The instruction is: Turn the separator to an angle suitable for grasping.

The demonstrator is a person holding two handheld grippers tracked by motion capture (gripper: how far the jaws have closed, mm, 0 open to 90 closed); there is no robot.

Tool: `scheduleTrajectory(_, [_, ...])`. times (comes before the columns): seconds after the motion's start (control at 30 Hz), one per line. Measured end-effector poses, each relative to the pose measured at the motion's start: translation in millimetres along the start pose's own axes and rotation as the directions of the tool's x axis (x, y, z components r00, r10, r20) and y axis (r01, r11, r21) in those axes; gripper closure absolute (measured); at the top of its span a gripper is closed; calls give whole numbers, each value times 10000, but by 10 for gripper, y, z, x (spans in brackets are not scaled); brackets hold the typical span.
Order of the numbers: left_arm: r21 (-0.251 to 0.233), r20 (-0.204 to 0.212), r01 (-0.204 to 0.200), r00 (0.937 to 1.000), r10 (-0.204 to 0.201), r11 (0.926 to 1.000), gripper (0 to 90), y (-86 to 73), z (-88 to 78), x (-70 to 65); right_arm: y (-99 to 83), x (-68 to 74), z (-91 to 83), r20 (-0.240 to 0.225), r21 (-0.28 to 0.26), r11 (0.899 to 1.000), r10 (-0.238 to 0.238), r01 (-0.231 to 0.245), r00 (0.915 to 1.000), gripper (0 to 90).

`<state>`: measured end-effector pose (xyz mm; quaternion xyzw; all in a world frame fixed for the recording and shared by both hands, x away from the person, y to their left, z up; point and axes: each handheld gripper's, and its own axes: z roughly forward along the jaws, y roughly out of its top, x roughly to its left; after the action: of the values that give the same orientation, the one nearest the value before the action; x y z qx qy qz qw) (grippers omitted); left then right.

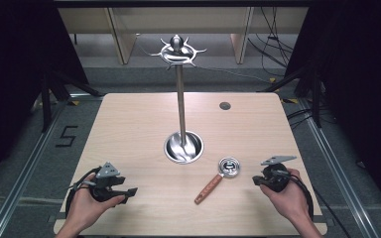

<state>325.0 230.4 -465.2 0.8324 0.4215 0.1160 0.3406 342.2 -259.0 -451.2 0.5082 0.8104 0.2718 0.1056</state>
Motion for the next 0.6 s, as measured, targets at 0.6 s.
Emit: scheduleTrajectory(0.6, [-54,259,-161,9995,162,9999,363,30,24,-63,610,1030,437,-2046,850,9774,-1730,1935,9635,900])
